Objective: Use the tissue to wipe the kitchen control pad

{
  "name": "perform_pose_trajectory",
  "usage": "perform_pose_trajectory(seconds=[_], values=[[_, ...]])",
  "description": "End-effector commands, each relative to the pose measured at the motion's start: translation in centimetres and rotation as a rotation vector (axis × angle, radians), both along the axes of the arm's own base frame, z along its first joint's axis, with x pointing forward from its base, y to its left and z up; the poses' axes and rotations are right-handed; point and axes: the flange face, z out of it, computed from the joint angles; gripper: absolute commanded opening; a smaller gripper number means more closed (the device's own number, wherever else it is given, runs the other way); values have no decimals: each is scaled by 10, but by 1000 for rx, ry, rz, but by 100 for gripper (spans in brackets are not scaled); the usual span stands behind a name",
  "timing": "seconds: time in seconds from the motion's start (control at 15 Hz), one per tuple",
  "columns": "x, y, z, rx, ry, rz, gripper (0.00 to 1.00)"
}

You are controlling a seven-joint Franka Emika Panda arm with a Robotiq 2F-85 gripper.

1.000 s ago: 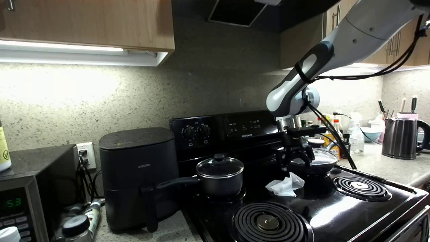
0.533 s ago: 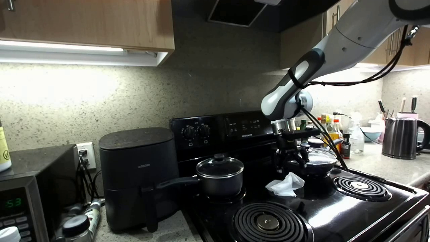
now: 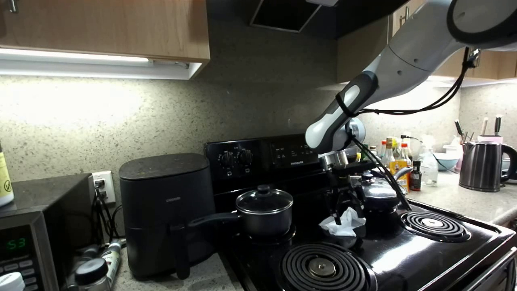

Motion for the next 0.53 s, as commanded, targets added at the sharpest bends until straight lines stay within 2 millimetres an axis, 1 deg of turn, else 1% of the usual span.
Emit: perform_pose_trajectory(seconds=[0.0,0.07,0.27,0.47], values=[[13,11,-3,-46,42,22,61],[15,14,-3,-53,45,30,53],[21,19,-2,-56,46,59,34],[25,20,-3,-62,52,70,15]])
